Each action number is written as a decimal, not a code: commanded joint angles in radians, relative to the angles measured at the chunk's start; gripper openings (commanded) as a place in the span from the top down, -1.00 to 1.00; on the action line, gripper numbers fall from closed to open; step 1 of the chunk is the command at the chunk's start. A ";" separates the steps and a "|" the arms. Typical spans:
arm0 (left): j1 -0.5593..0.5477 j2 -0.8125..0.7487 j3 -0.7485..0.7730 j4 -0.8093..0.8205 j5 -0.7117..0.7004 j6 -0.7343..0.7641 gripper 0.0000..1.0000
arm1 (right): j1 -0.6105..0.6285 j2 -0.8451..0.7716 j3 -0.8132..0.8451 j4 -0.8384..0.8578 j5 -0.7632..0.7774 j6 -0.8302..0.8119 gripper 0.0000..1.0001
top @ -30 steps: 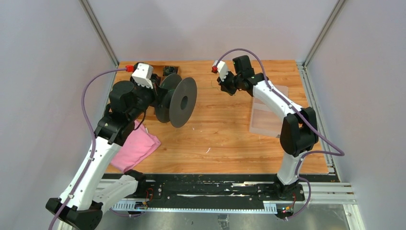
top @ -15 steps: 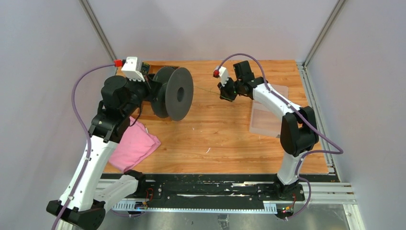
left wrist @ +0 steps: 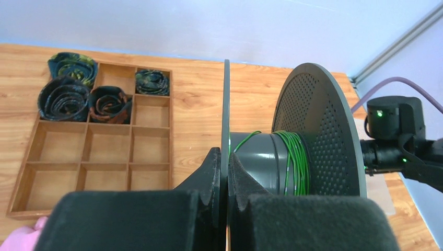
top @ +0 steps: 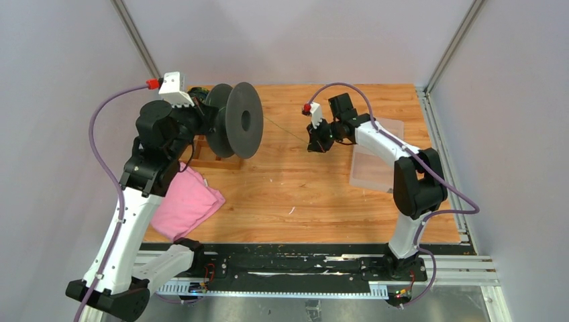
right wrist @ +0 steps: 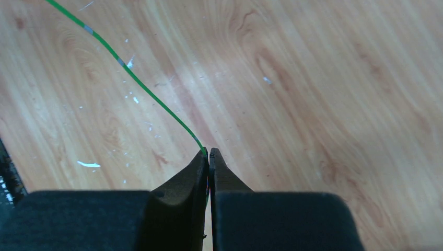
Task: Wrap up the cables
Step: Wrap the cable around the cable reel.
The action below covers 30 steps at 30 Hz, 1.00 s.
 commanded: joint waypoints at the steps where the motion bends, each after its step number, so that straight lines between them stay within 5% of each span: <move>1: 0.012 0.007 0.058 0.068 -0.088 -0.032 0.99 | -0.004 -0.034 -0.043 -0.013 -0.090 0.088 0.95; 15: 0.021 0.075 0.019 0.108 -0.163 -0.093 0.99 | 0.207 -0.127 -0.186 0.169 -0.019 0.224 0.99; 30: 0.046 0.110 0.012 0.154 -0.193 -0.149 0.99 | 0.351 -0.098 -0.210 0.165 -0.007 0.171 0.99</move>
